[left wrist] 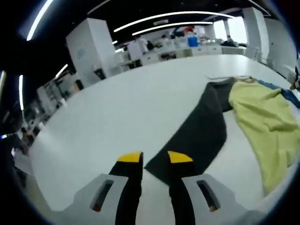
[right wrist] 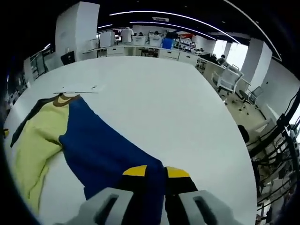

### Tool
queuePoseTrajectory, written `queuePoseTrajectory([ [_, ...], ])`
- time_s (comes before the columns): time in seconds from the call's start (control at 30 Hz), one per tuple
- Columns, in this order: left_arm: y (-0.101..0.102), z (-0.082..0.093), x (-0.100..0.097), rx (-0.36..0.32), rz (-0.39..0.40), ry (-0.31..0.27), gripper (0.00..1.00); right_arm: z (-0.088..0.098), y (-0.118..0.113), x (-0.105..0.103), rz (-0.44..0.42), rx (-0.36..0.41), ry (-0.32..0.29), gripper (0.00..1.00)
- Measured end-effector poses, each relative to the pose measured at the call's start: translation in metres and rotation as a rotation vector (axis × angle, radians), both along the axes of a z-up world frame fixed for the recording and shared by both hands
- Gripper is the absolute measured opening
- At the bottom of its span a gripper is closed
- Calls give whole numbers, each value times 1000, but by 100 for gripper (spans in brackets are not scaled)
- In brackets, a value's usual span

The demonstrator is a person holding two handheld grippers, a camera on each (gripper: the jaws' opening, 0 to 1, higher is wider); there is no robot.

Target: Fold the garment on the visible template until the final outline fits inside the template.

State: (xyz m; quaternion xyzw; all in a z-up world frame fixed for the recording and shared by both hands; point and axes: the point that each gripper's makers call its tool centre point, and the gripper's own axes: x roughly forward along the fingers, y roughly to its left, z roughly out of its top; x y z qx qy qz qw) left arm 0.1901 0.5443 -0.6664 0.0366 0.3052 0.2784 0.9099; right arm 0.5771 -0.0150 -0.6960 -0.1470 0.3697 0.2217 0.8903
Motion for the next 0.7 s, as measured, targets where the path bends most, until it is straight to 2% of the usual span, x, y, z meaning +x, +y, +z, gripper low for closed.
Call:
queuePoseTrajectory([
  [0.27, -27, 18, 11, -10, -91, -32, 40, 5, 22, -32, 100, 31, 59, 37],
  [0.43, -42, 23, 17, 19, -166, -20, 55, 10, 33, -52, 165, 51, 94, 41],
  [0.57, -56, 26, 19, -18, -195, -36, 63, 11, 39, -68, 210, 48, 129, 43],
  [0.6, -59, 26, 19, -15, -199, -30, 64, 11, 40, -73, 225, 47, 137, 43],
  [0.63, -65, 25, 19, 6, -235, 1, 66, 11, 41, -77, 235, 44, 143, 43],
  [0.7, -73, 26, 19, -6, -241, -8, 69, 9, 42, -84, 253, 32, 152, 42],
])
